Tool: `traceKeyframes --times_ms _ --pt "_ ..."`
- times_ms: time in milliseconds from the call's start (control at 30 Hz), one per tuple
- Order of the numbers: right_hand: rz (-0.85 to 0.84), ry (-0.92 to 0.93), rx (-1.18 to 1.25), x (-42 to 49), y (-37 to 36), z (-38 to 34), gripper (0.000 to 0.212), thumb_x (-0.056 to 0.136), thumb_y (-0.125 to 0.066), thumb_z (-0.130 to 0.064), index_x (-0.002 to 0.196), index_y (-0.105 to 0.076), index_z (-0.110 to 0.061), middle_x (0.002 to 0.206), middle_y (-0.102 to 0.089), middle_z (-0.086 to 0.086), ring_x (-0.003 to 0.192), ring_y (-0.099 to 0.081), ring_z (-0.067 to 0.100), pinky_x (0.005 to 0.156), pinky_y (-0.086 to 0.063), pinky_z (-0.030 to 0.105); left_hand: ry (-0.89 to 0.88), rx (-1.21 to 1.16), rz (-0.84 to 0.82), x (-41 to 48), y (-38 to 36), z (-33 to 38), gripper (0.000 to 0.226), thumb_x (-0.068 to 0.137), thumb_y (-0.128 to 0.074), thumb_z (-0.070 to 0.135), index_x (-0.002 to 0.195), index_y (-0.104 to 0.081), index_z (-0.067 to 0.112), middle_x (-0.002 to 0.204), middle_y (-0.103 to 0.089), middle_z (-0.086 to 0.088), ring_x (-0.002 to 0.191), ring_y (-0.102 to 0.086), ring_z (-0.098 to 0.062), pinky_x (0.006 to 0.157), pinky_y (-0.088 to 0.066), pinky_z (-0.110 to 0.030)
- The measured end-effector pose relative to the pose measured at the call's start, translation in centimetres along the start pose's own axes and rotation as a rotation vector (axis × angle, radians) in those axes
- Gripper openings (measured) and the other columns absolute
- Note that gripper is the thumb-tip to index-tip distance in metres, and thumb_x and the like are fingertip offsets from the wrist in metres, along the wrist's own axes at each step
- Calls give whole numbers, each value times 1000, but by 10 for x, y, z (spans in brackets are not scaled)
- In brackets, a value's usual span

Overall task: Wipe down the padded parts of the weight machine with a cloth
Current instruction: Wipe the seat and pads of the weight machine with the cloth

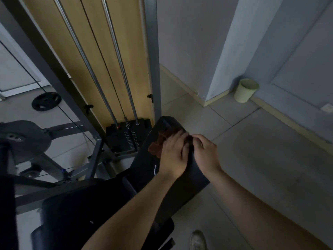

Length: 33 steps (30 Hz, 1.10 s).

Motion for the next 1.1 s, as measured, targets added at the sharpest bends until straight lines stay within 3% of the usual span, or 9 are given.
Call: traceKeyframes --times_ms 200,400,533,667,767,867,1000,1067,1100 --pt "20 -32 136 10 0 12 22 98 -47 -28 103 -68 -26 97 -69 -10 94 -66 9 86 -56 35 217 160 -52 87 10 -6 34 103 -40 31 122 -65 18 144 -54 -2 150 -24 -22 121 -11 -59" --pt "120 -126 232 5 10 20 30 100 -45 -26 119 -66 -18 118 -66 -1 108 -62 14 93 -51 35 -15 214 -93 25 -4 30 27 101 -41 34 105 -66 28 113 -64 7 124 -50 -14 121 -14 -55" --pt "230 -83 75 -23 19 31 28 103 -44 -23 112 -67 -9 110 -56 2 90 -55 14 69 -39 10 -109 188 -128 -20 -12 49 32 101 -37 38 117 -63 29 124 -62 7 134 -44 -14 122 -12 -55" --pt "168 -24 51 -31 20 43 29 103 -42 -29 112 -64 -12 106 -57 1 93 -59 17 75 -47 26 -140 255 -196 -7 -6 36 41 105 -24 44 132 -54 31 145 -52 7 147 -27 -13 123 -4 -52" --pt "109 -7 84 -31 20 42 27 105 -39 -32 114 -62 -21 104 -55 -7 89 -57 4 71 -49 21 -12 269 -117 35 9 5 44 106 -22 43 135 -51 28 153 -44 3 153 -17 -15 123 -10 -52" --pt "127 11 43 -32 16 46 24 104 -40 -28 111 -62 -23 105 -54 -8 93 -57 5 75 -50 22 185 170 -79 62 7 -13 50 105 -23 45 134 -55 21 152 -46 -3 154 -16 -20 124 -13 -50" --pt "134 -13 33 -26 18 48 26 102 -42 -29 110 -65 -21 109 -56 -6 93 -55 8 77 -45 17 135 108 -11 31 -16 4 47 104 -22 45 125 -59 24 141 -55 -1 149 -29 -24 123 -15 -52" --pt "128 -31 48 -25 21 45 27 103 -42 -26 113 -66 -16 113 -58 0 95 -53 10 76 -42 13 117 64 -13 6 -17 23 44 105 -26 42 132 -57 26 145 -52 3 152 -19 -18 124 -12 -49" --pt "126 -66 90 -23 22 44 29 103 -42 -27 115 -66 -16 116 -59 2 99 -54 13 82 -44 18 119 39 -19 -6 -17 32 44 105 -27 41 135 -56 26 147 -49 6 153 -14 -14 125 -10 -47"
Point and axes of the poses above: each hand's wrist, its own x-axis towards the middle knuckle, its own y-axis out of the back of the hand, z = x × y, the point moved 3 cm from there along x, towards the middle knuckle
